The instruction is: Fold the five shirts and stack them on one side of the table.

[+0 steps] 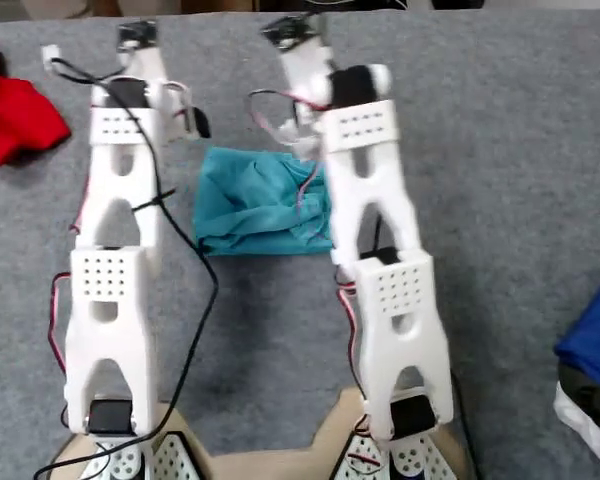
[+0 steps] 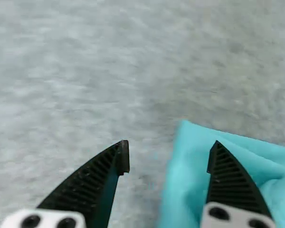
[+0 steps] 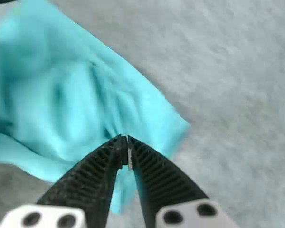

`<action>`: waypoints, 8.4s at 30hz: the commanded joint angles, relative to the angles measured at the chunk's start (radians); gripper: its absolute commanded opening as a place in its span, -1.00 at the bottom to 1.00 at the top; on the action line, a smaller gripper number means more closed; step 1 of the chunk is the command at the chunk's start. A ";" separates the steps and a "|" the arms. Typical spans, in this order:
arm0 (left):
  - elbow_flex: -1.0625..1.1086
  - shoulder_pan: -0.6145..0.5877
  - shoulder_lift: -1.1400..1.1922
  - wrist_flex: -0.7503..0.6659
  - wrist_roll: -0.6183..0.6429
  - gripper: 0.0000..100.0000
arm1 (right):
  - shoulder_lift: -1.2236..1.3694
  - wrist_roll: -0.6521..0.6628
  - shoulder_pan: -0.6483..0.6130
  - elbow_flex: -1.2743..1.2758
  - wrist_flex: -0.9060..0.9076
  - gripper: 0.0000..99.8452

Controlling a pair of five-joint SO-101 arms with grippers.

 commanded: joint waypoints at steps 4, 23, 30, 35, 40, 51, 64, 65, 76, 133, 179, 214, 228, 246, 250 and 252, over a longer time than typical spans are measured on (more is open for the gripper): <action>-0.318 -0.135 -0.021 0.247 -0.011 -0.64 | -0.082 -0.054 -0.027 0.007 -0.143 -0.97; 0.423 -0.344 -0.587 0.255 -0.224 -0.96 | 0.021 -0.388 -0.042 0.008 -0.043 -0.79; 0.907 -0.339 -0.911 0.250 -0.304 -0.96 | 0.050 -0.482 -0.077 0.005 -0.153 -0.84; 1.037 -0.370 -0.984 0.250 -0.305 -0.96 | 0.134 -0.485 -0.102 0.001 -0.233 -0.84; 1.085 -0.410 -0.997 0.250 -0.304 -0.96 | 0.182 -0.485 -0.107 0.001 -0.302 -0.84; 1.099 -0.408 -0.992 0.250 -0.302 -0.96 | 0.217 -0.485 -0.107 0.001 -0.238 -0.84; 1.102 -0.411 -0.990 0.250 -0.304 -0.96 | 0.217 -0.485 -0.001 -0.166 -0.089 -0.99; 1.105 -0.411 -0.990 0.250 -0.304 -0.96 | 0.217 -0.485 0.007 -0.196 -0.078 -0.99; 1.169 -0.413 -1.000 0.250 -0.305 -0.96 | 0.217 -0.479 0.136 -0.318 -0.135 -0.99; 1.172 -0.413 -1.000 0.250 -0.367 -0.96 | -0.845 -0.313 -0.110 1.478 -0.474 -0.59; 1.172 -0.440 -0.998 0.250 -0.368 -0.96 | -0.657 -0.264 -0.050 1.336 -0.397 -0.60; 1.172 -0.445 -0.993 0.250 -0.368 -0.96 | -0.547 -0.278 -0.047 1.230 -0.394 -0.89; 1.172 -0.445 -0.995 0.250 -0.368 -0.96 | -0.544 -0.265 -0.045 1.230 -0.344 -0.58; 1.174 -0.445 -0.992 0.250 -0.367 -0.96 | -0.544 -0.338 -0.114 1.236 -0.448 -0.80; 1.174 -0.445 -0.992 0.250 -0.367 -0.96 | -0.542 -0.338 -0.116 1.236 -0.442 -0.80; 1.174 -0.445 -0.992 0.250 -0.367 -0.96 | -0.539 -0.338 -0.119 1.236 -0.445 -0.79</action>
